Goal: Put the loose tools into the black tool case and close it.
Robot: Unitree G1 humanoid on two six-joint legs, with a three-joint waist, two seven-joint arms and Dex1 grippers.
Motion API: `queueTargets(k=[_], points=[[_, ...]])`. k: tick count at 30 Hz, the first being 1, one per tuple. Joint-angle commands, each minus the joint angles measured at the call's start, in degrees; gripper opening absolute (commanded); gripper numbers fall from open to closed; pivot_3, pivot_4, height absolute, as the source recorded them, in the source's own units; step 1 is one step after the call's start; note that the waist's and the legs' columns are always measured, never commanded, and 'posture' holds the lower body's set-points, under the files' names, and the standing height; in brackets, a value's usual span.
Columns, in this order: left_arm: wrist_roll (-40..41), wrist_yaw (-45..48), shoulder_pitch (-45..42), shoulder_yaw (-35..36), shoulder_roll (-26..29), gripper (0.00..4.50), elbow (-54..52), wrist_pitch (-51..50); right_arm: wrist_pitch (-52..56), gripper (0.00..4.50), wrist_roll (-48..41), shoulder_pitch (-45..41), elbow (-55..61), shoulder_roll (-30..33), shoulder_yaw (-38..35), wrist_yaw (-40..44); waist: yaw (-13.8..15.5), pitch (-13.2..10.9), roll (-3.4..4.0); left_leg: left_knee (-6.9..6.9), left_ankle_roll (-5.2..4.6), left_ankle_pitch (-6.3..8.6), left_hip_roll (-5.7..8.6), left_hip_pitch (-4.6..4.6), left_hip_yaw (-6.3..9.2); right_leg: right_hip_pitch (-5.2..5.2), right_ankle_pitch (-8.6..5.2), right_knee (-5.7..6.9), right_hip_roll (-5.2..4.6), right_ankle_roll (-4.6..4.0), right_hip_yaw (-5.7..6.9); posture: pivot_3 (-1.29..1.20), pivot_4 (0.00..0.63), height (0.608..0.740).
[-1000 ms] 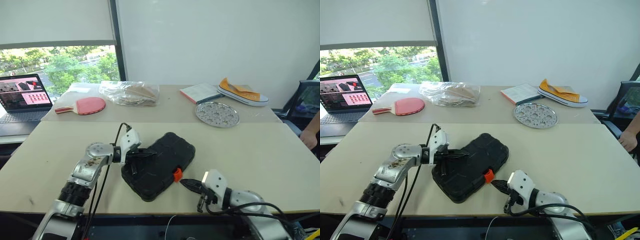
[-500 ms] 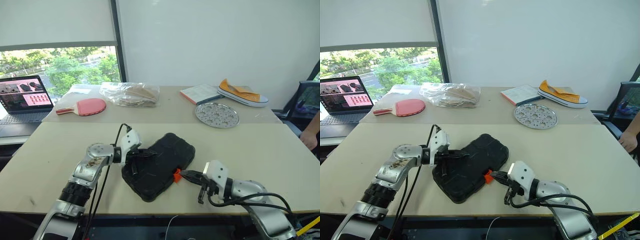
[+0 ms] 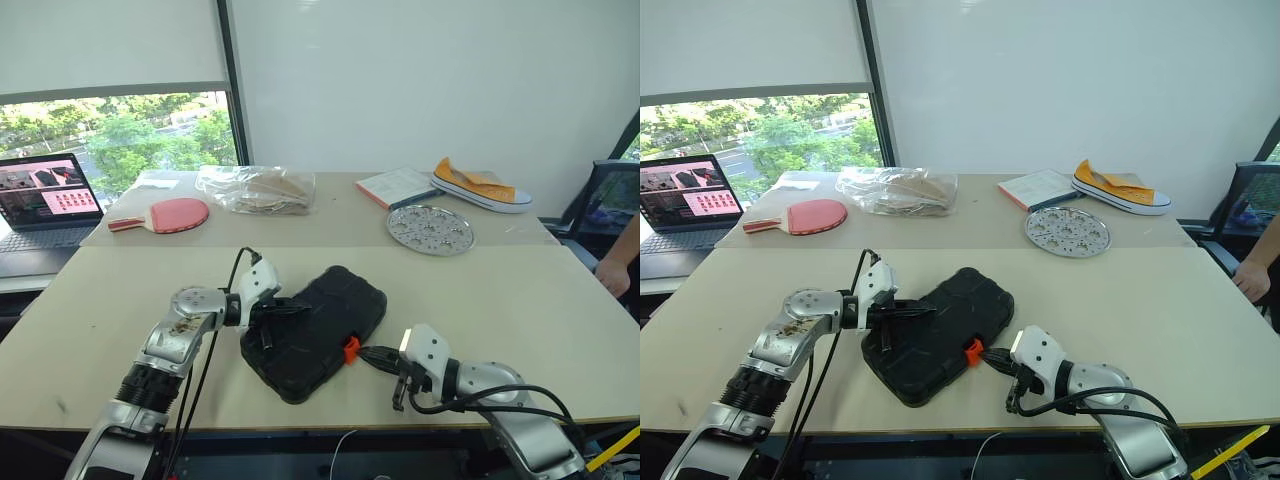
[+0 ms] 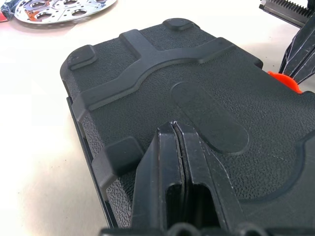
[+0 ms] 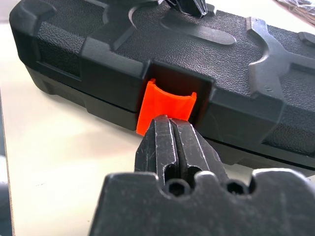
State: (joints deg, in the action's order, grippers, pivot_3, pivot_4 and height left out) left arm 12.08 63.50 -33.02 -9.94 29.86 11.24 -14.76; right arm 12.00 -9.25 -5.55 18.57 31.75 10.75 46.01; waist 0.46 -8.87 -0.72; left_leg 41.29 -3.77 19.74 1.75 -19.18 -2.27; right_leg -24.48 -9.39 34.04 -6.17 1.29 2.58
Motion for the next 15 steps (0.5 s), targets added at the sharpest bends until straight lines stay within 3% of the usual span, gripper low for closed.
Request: queueTargets(k=[1,15], points=[[-2.20,-0.06,1.96,-2.51,-0.27,0.05,2.98,-0.87,0.33,0.00,0.49,-1.61,0.04,-1.05,2.13,0.25,-0.08,0.01,0.01,0.00,0.01,0.00,-0.02,0.00,0.00,0.00,-0.02,0.00,0.02,0.02,0.00,0.00,0.150,0.740],[-2.66,0.18,1.64,-2.70,-0.42,0.05,3.39,-1.51,-0.71,0.00,2.37,-4.25,-2.29,-2.04,3.24,0.10,-0.13,0.01,0.02,-0.03,0.07,-0.04,-0.13,-0.04,0.00,-0.06,-0.08,-0.01,0.04,0.07,0.01,0.00,0.150,0.740]])
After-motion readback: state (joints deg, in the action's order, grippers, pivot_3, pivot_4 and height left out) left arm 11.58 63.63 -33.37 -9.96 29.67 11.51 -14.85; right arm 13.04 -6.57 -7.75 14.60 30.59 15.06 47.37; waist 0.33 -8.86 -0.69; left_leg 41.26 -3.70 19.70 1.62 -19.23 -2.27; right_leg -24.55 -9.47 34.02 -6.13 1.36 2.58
